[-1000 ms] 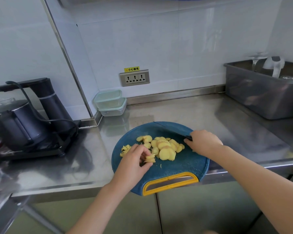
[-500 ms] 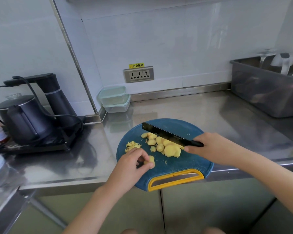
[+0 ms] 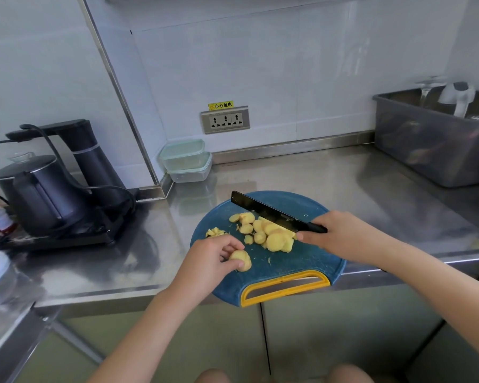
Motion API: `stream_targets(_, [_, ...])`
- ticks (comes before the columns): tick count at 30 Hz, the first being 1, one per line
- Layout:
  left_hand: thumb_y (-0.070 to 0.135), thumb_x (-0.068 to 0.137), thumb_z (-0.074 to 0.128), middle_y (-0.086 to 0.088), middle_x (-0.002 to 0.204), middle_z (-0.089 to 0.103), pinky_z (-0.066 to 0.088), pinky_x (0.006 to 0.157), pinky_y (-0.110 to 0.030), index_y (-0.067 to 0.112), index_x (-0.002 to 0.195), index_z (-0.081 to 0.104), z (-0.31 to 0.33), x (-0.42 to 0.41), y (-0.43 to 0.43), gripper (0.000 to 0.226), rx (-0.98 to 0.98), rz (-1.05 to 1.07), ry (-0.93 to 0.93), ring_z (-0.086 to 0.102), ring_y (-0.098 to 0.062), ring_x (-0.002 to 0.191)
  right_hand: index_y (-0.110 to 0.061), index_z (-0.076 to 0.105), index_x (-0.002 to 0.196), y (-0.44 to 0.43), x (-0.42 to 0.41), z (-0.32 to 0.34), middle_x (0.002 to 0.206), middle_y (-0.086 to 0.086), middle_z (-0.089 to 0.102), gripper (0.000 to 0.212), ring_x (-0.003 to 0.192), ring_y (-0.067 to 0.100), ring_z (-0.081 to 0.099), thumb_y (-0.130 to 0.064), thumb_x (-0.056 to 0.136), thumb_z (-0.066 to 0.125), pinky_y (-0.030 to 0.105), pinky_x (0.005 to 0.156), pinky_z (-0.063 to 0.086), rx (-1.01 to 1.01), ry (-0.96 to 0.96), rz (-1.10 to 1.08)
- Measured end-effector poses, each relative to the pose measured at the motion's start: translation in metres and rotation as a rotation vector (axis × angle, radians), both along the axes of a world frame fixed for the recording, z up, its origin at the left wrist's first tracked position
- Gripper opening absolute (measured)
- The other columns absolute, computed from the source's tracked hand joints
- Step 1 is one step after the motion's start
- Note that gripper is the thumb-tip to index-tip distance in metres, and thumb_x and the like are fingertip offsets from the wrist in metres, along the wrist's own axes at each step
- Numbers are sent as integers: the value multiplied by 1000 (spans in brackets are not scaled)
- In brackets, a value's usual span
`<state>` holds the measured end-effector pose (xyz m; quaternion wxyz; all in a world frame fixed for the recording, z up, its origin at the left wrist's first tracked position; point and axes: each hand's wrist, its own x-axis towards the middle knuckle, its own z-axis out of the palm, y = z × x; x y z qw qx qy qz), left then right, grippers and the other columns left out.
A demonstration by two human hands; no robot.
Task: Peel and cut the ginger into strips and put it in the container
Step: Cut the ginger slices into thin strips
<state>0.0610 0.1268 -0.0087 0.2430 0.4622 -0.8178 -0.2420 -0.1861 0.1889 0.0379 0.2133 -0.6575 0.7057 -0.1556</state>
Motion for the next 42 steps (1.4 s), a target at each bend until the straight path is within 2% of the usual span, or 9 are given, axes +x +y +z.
stream_targets(6, [23, 85, 68, 20, 100, 63, 43, 79, -14, 31, 100, 71, 1, -4, 0, 17, -128, -119, -69, 53, 7, 91, -16, 51, 71, 0, 0, -2, 64, -3, 50, 37, 56, 8, 46, -46, 93, 53, 22, 56, 37, 11, -35, -9])
stream_targets(11, [24, 84, 69, 17, 85, 67, 42, 70, -7, 34, 88, 72, 1, -7, -10, 11, 54, -72, 78, 56, 9, 80, -13, 54, 74, 1, -1, -4, 64, -2, 50, 39, 55, 9, 44, -47, 93, 54, 22, 55, 36, 9, -40, -21])
stream_targets(20, [22, 84, 70, 5, 90, 70, 48, 69, -15, 25, 91, 73, 10, -26, -26, 8, 209, 53, 269, 61, -8, 81, -8, 58, 81, 0, -4, -2, 66, 1, 50, 43, 58, 11, 46, -49, 91, 54, 25, 58, 38, -6, -72, -47])
stream_targets(23, [19, 85, 69, 5, 84, 69, 48, 62, -12, 17, 97, 72, 11, -41, -32, 12, 228, 68, 251, 61, -6, 72, -10, 58, 80, -1, -3, -2, 67, 3, 51, 42, 58, 12, 47, -50, 91, 54, 26, 59, 39, 2, -82, -59])
stream_targets(27, [21, 88, 66, 4, 85, 70, 53, 80, -27, 17, 108, 67, 10, -47, -44, 21, 240, 100, 231, 66, -10, 82, -9, 59, 81, 0, -3, -3, 67, 2, 51, 42, 59, 11, 47, -49, 91, 54, 27, 60, 39, -11, -91, -61])
stream_targets(31, [13, 88, 65, 4, 87, 70, 56, 82, -28, 14, 116, 64, 9, -38, -43, 27, 287, 56, 163, 67, -13, 85, -11, 58, 78, 1, -4, -4, 67, 2, 51, 39, 59, 12, 47, -47, 91, 55, 27, 59, 39, 1, -113, -64])
stream_targets(36, [24, 85, 70, 17, 97, 64, 44, 67, -4, 28, 106, 65, 18, -12, -32, 22, 151, -8, -3, 61, 5, 85, -10, 56, 77, 0, -2, -6, 65, 1, 49, 41, 57, 11, 45, -48, 92, 54, 26, 57, 37, -4, -103, -50])
stream_targets(39, [24, 83, 72, 15, 93, 65, 43, 67, -6, 32, 100, 67, 20, -1, -24, 19, 204, -108, -147, 61, 4, 82, -12, 52, 73, 0, 1, -4, 62, -1, 46, 41, 53, 10, 41, -48, 92, 54, 23, 54, 34, -6, -74, -39])
stream_targets(42, [19, 80, 75, 11, 83, 64, 43, 64, -7, 29, 88, 68, 17, 3, -21, 15, 182, -89, -126, 58, 1, 73, -14, 51, 69, 1, 5, -1, 62, 1, 46, 41, 53, 11, 41, -47, 93, 54, 23, 54, 33, -8, -80, -28])
